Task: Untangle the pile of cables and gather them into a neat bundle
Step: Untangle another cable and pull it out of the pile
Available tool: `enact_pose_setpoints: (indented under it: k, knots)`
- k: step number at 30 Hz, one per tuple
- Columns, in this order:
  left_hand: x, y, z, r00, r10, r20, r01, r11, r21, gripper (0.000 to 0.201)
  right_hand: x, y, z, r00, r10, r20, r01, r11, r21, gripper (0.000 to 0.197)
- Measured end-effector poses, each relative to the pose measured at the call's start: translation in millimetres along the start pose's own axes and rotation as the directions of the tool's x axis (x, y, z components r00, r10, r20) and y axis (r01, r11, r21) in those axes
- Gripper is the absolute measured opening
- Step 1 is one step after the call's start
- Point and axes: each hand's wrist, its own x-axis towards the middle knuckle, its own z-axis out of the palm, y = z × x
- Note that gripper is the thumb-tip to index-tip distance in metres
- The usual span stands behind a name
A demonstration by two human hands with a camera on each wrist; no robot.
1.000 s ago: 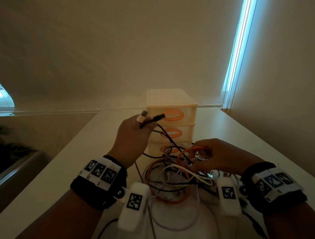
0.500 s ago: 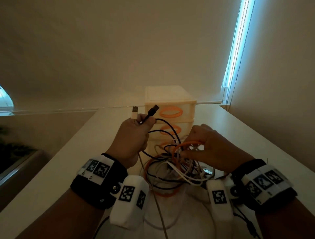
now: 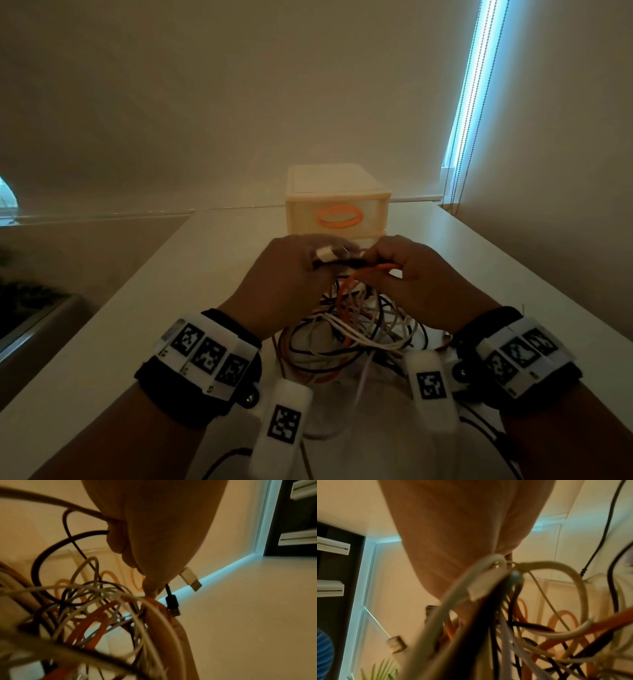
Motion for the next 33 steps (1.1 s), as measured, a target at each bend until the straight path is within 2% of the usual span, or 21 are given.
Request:
enact_pose_setpoints:
  k: [3, 5, 7, 10, 13, 16, 19, 21, 24, 26, 28, 30, 33]
  knots:
    - [-1.2, -2.6, 7.6, 0.999, 0.042, 0.015, -0.042, 0.999, -0.011, 0.039, -0.6, -2.3, -1.2, 1.000, -0.024, -0.012, 0.025, 0.999, 0.024, 0.031]
    - [0.4, -3.3, 6.8, 0.998, 0.007, -0.058, -0.015, 0.990, -0.143, 0.039, -5.0, -6.3, -11.5, 0.997, 0.039, 0.070, -0.041, 0.999, 0.031, 0.032]
    - [3.4, -0.2, 2.2, 0.985, -0.079, -0.156, 0.020, 0.936, -0.350, 0.027, -8.9, -5.0, -24.5, 0.984, 0.094, 0.148, -0.094, 0.996, -0.008, 0.036]
    - [8.2, -4.1, -8.8, 0.925, -0.296, -0.240, 0.104, 0.803, -0.587, 0.009, -9.6, 3.6, -38.7, 0.982, 0.151, 0.109, -0.146, 0.988, -0.052, 0.037]
    - [12.6, -9.4, -21.1, 0.865, -0.457, -0.209, 0.100, 0.565, -0.819, 0.012, -10.1, 10.2, -46.1, 0.983, 0.174, 0.064, -0.174, 0.985, -0.011, 0.032]
    - [16.1, -9.8, -33.9, 0.820, -0.536, -0.202, 0.039, 0.404, -0.914, 0.017, -8.9, 9.5, -51.1, 0.992, 0.117, -0.040, -0.117, 0.993, -0.001, 0.023]
    - [17.1, -19.1, -41.7, 0.753, -0.636, -0.170, 0.019, 0.279, -0.960, 0.017, -7.1, 10.4, -48.8, 0.989, 0.091, -0.118, -0.092, 0.996, -0.003, 0.024]
    - [15.9, -22.6, -40.5, 0.767, -0.631, -0.117, 0.088, 0.284, -0.955, 0.017, -6.6, 13.2, -45.7, 0.987, 0.114, -0.115, -0.110, 0.993, 0.045, 0.027]
    - [11.1, -15.6, -32.4, 0.838, -0.544, 0.029, 0.265, 0.360, -0.894, 0.013, -8.6, 13.2, -41.2, 0.988, 0.129, -0.087, -0.109, 0.973, 0.205, 0.018]
    - [8.3, -8.3, -26.5, 0.862, -0.498, 0.100, 0.323, 0.385, -0.865, 0.011, -10.0, 12.0, -39.9, 0.986, 0.104, -0.129, -0.090, 0.990, 0.108, 0.031]
    - [6.3, -3.6, -22.0, 0.865, -0.487, 0.126, 0.343, 0.390, -0.855, 0.012, -9.5, 3.7, -41.4, 0.982, 0.035, -0.184, -0.045, 0.998, -0.049, 0.040]
    - [5.2, -1.9, -18.8, 0.853, -0.506, 0.125, 0.355, 0.388, -0.851, 0.010, -9.4, -8.2, -44.4, 0.986, -0.011, -0.167, 0.000, 0.998, -0.061, 0.031]
    - [4.8, -2.9, -15.0, 0.829, -0.548, 0.113, 0.357, 0.362, -0.861, 0.009, -12.0, -27.8, -48.0, 0.985, 0.008, -0.173, -0.025, 0.995, -0.100, 0.019]
